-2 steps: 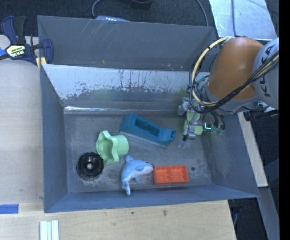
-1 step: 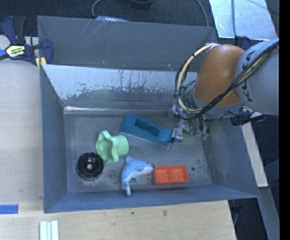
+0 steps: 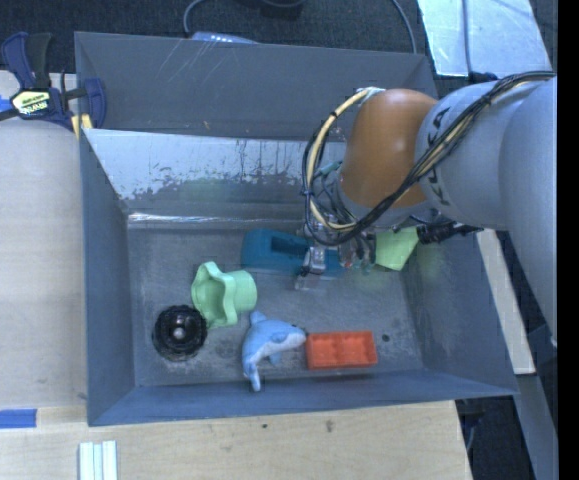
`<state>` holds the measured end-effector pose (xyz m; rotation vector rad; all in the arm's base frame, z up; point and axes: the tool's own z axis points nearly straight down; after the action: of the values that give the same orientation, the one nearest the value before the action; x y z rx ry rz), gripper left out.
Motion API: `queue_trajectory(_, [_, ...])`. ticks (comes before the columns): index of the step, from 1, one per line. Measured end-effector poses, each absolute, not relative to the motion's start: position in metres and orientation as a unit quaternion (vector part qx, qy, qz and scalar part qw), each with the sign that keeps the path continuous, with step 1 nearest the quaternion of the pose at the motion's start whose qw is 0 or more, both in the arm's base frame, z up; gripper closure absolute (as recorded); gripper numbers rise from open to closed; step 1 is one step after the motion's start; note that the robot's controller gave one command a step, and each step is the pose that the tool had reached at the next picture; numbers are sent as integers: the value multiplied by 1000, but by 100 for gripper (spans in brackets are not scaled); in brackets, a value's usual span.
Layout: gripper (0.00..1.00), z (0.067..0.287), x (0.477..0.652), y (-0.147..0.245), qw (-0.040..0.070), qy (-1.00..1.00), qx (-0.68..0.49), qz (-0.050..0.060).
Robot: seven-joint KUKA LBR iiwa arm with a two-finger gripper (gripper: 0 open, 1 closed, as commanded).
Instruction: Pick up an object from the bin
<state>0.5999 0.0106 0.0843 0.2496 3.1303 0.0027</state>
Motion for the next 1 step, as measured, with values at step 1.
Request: queue_trajectory(1, [100,84,600,11,1,997,79,1])
